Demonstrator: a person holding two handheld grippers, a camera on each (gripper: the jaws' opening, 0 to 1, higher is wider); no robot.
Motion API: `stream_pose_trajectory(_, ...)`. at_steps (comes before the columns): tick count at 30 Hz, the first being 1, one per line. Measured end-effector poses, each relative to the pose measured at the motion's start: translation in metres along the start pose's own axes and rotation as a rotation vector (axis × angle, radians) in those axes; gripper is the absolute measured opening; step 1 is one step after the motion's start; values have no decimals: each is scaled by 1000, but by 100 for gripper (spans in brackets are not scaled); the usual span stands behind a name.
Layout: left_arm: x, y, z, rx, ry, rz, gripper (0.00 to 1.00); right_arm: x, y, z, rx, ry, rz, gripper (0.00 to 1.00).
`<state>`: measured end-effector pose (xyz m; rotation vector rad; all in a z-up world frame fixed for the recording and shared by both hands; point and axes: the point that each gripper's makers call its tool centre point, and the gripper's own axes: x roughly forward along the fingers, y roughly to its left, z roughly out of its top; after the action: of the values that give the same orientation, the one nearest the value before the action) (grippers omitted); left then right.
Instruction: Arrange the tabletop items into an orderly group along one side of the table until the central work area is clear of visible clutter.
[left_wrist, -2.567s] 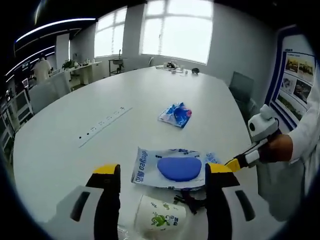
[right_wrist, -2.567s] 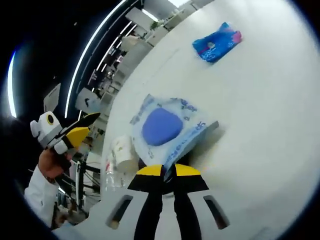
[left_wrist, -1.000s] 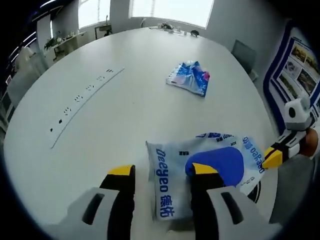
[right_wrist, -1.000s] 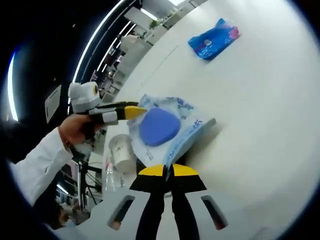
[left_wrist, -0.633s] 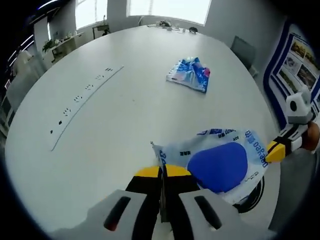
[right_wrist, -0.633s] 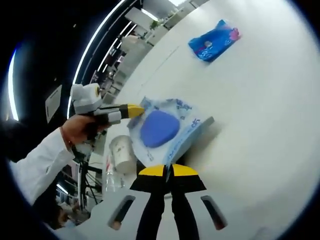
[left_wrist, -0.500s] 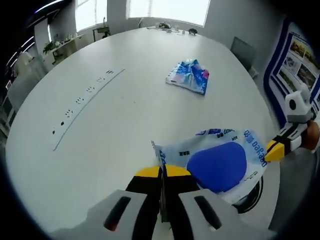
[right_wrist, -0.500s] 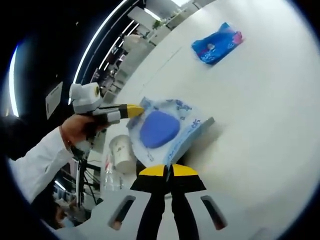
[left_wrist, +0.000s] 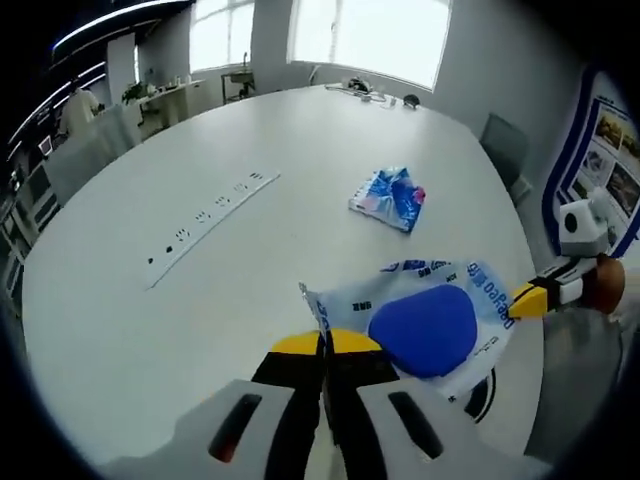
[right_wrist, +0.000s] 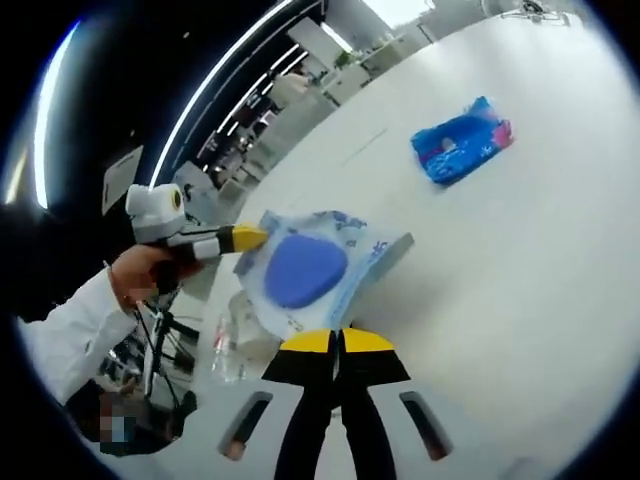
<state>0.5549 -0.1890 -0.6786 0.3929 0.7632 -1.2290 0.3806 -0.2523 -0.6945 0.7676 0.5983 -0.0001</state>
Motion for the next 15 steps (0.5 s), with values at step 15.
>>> stream_pose_trajectory(15,-48,-6,20,-106,-136,100,0,-11,12,59,-253,-30,28,0)
